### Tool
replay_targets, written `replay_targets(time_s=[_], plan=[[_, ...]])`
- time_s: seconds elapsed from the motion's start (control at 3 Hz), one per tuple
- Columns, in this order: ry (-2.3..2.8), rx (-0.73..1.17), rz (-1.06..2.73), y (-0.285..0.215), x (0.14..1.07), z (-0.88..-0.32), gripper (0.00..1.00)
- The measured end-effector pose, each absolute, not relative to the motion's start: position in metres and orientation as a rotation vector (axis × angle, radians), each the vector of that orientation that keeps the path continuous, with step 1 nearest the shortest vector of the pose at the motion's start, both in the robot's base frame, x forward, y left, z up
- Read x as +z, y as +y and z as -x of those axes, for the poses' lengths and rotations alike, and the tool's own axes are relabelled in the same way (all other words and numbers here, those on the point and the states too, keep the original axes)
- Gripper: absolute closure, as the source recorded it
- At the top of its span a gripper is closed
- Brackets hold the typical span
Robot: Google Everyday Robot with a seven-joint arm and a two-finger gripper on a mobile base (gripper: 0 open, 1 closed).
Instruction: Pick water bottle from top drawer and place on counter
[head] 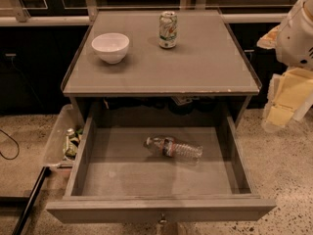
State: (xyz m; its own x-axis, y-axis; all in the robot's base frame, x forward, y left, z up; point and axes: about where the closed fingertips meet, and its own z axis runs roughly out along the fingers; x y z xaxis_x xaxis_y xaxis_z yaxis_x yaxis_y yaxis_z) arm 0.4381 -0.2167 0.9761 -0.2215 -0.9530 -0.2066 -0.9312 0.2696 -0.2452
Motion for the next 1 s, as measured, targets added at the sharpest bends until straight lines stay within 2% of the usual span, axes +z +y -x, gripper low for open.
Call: replay_targets(time_s=[0.67,1.0], plan=[[2.254,-0.095,1.711,-0.213,0.961,-0.438,0.0],[2.271,-0.052,1.694,-0.208,0.917,-0.436,0.0]])
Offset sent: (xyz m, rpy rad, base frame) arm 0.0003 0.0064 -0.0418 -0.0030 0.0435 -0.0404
